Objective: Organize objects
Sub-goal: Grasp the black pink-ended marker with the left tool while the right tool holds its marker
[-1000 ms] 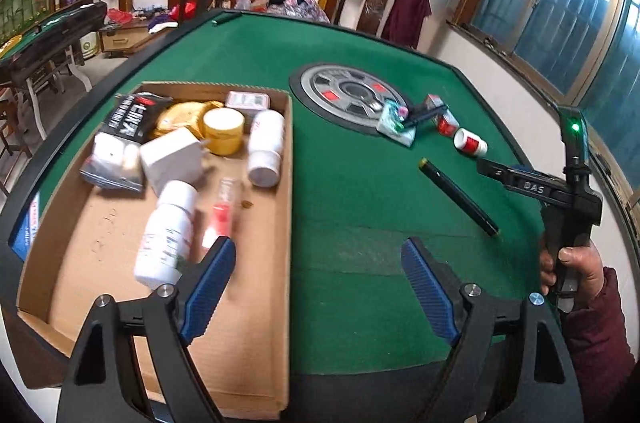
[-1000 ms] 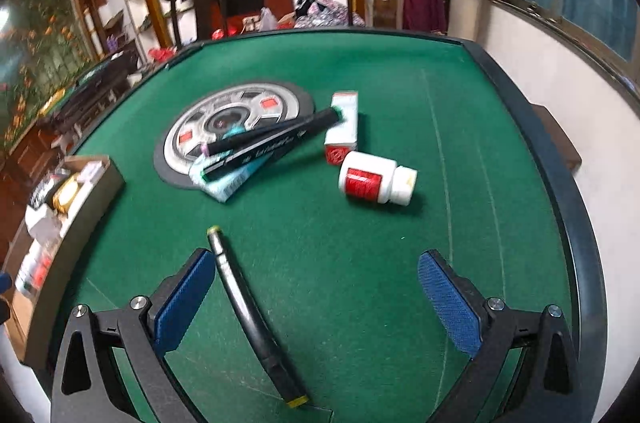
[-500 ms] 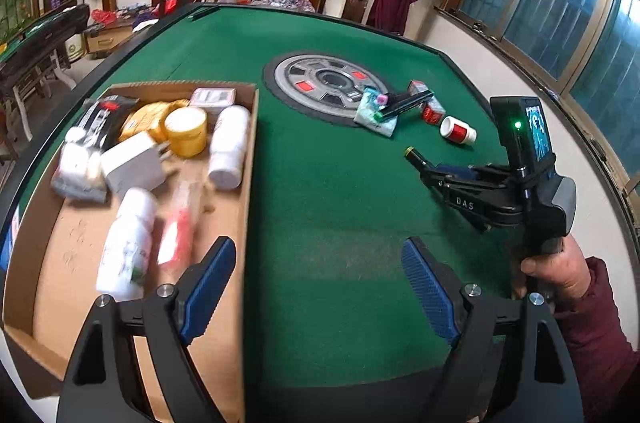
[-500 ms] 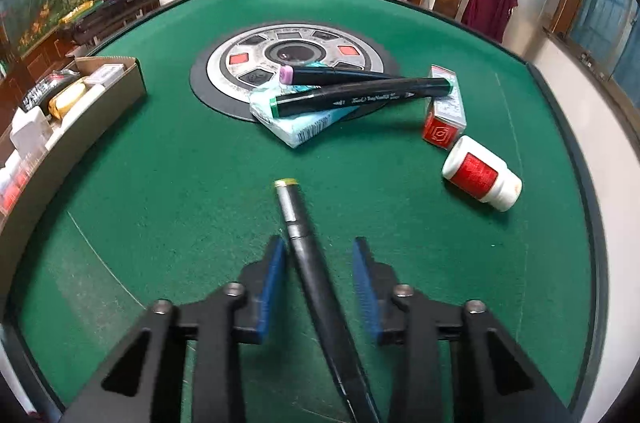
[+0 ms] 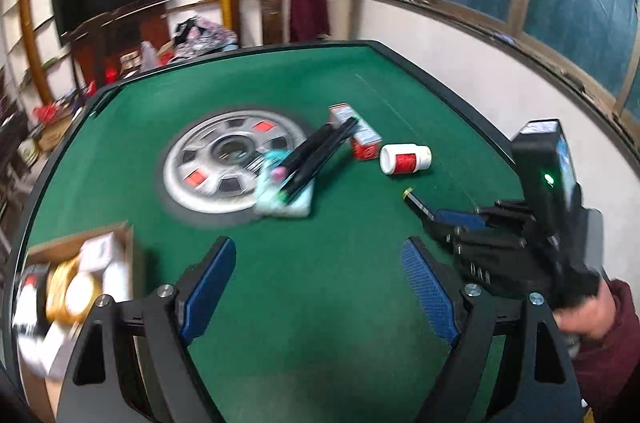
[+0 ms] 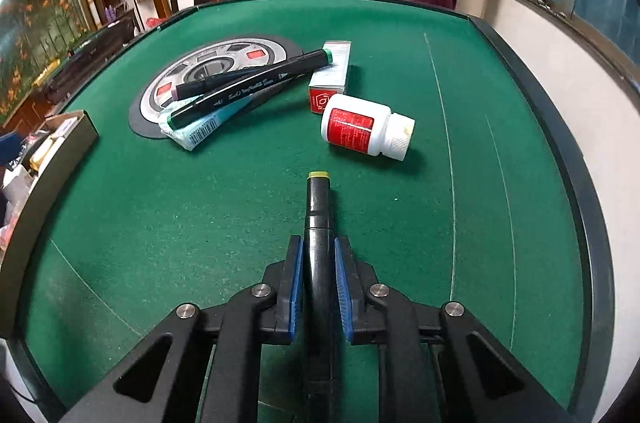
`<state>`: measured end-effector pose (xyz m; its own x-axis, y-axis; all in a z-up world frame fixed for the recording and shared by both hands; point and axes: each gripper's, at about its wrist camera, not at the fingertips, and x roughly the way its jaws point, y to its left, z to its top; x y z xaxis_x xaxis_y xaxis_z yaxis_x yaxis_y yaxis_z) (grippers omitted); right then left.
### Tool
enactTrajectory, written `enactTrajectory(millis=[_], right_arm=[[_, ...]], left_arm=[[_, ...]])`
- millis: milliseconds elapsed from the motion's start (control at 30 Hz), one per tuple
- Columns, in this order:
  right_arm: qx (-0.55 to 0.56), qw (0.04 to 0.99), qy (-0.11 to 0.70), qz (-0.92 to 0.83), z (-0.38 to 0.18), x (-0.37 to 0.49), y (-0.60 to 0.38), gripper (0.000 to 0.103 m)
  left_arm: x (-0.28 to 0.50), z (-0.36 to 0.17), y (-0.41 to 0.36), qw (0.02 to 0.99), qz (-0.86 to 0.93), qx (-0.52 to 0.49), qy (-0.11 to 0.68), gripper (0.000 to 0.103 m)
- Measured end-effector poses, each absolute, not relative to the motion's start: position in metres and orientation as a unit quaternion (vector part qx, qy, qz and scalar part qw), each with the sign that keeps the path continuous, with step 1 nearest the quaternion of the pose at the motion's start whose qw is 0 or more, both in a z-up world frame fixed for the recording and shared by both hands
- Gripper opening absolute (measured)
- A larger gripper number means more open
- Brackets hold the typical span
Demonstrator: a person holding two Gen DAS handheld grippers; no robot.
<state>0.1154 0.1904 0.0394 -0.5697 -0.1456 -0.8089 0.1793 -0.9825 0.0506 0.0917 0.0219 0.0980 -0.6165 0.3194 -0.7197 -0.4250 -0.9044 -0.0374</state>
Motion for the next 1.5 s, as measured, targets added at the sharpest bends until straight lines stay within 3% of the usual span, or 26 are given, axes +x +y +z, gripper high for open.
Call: enactTrajectory(millis=[300,533,700,933,1167,1500], right_arm=[[0.463,0.103,-0.036,-0.880,0.041,0.117,0.201,0.016],[0.466,0.109,-0.057,-0.876,0.040,0.115,0.201,0.017],[0.465,0.109,-0.059,-0.877,0.041,0.116,0.202,0.017],[0.464,0.110,-0.062,-0.877,0.041,0.116,0.202,0.017],[0.464,0.112,-0.073,-0.876,0.042,0.115,0.204,0.017],[0.464,0.114,-0.077,-0.875,0.040,0.113,0.206,0.018]], left_arm=[[0.011,0.082,0.061,0.209,0.887,-0.404,0.080,0.084],[-0.037,0.058,0.089,0.192,0.873,-0.425,0.141,0.084],[-0.043,0.036,0.085,0.204,0.853,-0.464,0.121,0.084],[-0.017,0.038,0.071,0.278,0.826,-0.482,0.087,0.053],[-0.017,0.052,0.034,0.253,0.846,-0.467,0.044,0.052],[-0.021,0.054,0.053,0.257,0.852,-0.451,0.070,0.046]])
